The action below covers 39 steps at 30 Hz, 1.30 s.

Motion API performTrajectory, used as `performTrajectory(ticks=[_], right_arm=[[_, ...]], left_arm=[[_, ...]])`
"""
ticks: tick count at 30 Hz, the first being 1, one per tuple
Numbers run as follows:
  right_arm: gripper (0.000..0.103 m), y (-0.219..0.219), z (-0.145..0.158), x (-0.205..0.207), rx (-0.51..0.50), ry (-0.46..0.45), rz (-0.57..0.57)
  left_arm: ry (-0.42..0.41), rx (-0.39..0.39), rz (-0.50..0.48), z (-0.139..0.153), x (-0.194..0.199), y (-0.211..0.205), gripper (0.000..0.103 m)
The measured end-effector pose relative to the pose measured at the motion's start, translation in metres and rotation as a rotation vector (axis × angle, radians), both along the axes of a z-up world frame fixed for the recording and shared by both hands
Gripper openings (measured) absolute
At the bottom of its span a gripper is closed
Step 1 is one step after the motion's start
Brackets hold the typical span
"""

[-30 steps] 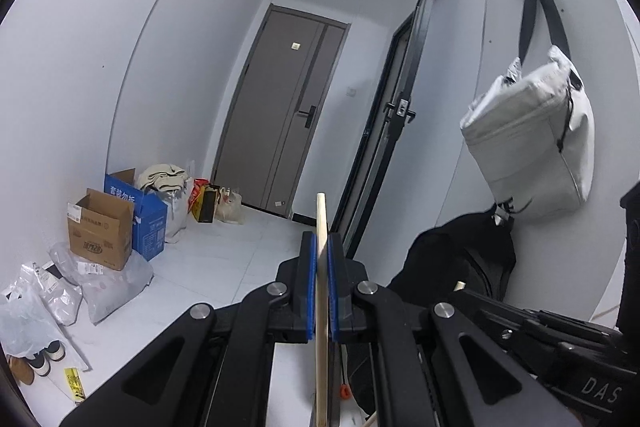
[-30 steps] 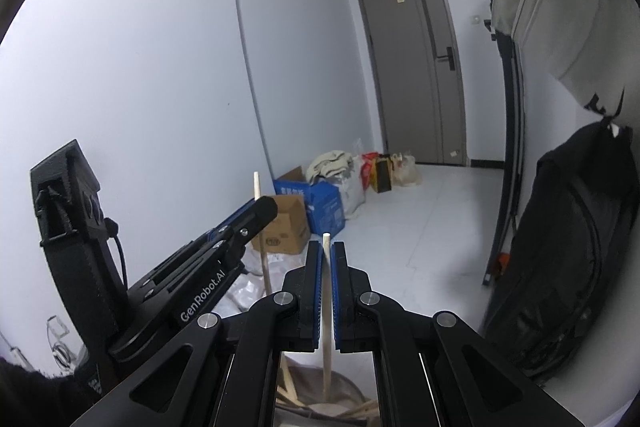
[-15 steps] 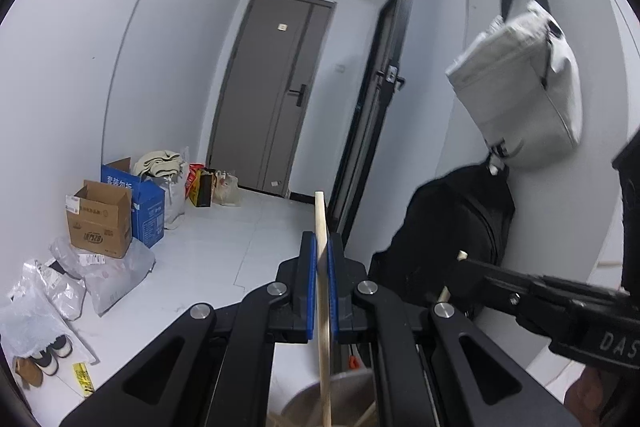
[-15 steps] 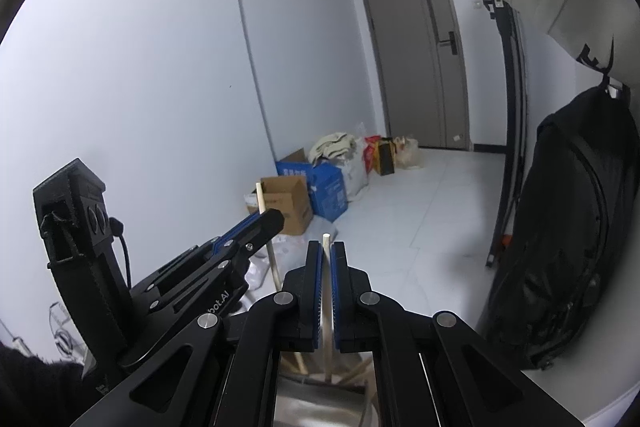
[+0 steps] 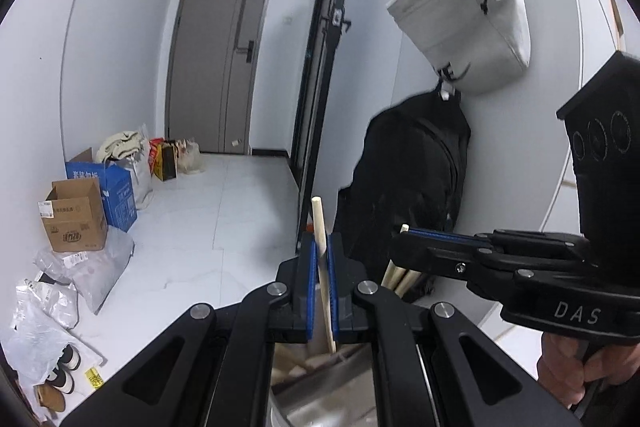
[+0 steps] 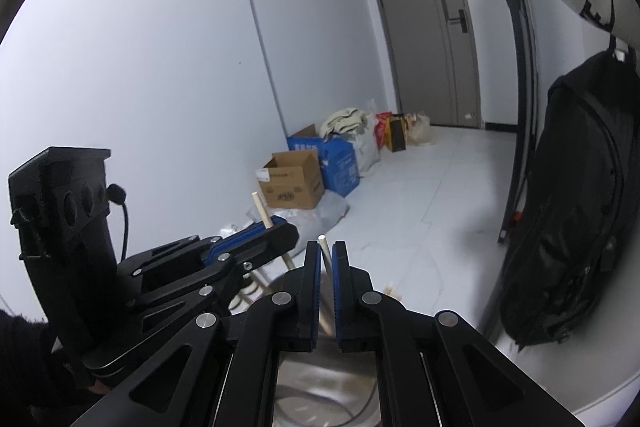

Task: Organize utensils
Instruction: 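Lower the chopsticks into the holder and open both tools, then lower both tools back toward the chopstick pile on the cloth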

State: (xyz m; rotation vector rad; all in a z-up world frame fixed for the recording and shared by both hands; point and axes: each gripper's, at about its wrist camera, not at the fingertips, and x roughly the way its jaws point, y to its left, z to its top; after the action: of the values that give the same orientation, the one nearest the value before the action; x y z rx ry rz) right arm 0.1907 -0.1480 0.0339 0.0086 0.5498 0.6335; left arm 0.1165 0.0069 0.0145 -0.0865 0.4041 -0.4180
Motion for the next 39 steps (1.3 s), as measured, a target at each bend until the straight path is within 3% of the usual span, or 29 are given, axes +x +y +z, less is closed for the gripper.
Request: performTrajectory(ticks=[5,8,11,13,17,19,24,26,36,39], right_arm=[[0.005,-0.008,-0.001,-0.007,0.013,0.029,-0.009],[0.008,-0.025,0.006,-0.019,0.075,0.032,-0.043],[0.013,-0.043,0.009,-0.036,0.135,0.039,-0.071],[0.024,-0.054,0.011,-0.046,0.162,0.041,-0.089],[0.039,-0.066,0.012,-0.072,0.170,0.023,-0.120],[0.048,-0.071,0.010,-0.082,0.175,0.024,-0.128],[0.060,-0.079,0.004,-0.111,0.178,0.021,-0.147],[0.071,-0.079,0.001,-0.122,0.171,0.016,-0.148],[0.088,-0.068,-0.016,-0.154,0.118,0.018,-0.127],[0.099,-0.064,-0.024,-0.164,0.111,0.017,-0.124]], left_arm=[[0.034,0.097,-0.083,-0.003,-0.004,-0.017,0.001],[0.063,0.135,-0.101,-0.001,-0.008,-0.019,0.002],[0.149,0.130,-0.105,0.003,-0.005,-0.013,0.022],[0.172,0.116,-0.077,0.008,-0.009,-0.007,0.050],[0.181,0.095,-0.034,0.018,-0.024,0.005,0.052],[0.196,0.088,-0.004,0.016,-0.032,0.007,0.061],[0.184,0.085,0.069,0.015,-0.059,0.014,0.068],[0.186,0.087,0.089,0.014,-0.066,0.017,0.073],[0.241,0.077,0.181,-0.007,-0.091,0.029,0.080],[0.268,0.083,0.213,-0.020,-0.095,0.035,0.082]])
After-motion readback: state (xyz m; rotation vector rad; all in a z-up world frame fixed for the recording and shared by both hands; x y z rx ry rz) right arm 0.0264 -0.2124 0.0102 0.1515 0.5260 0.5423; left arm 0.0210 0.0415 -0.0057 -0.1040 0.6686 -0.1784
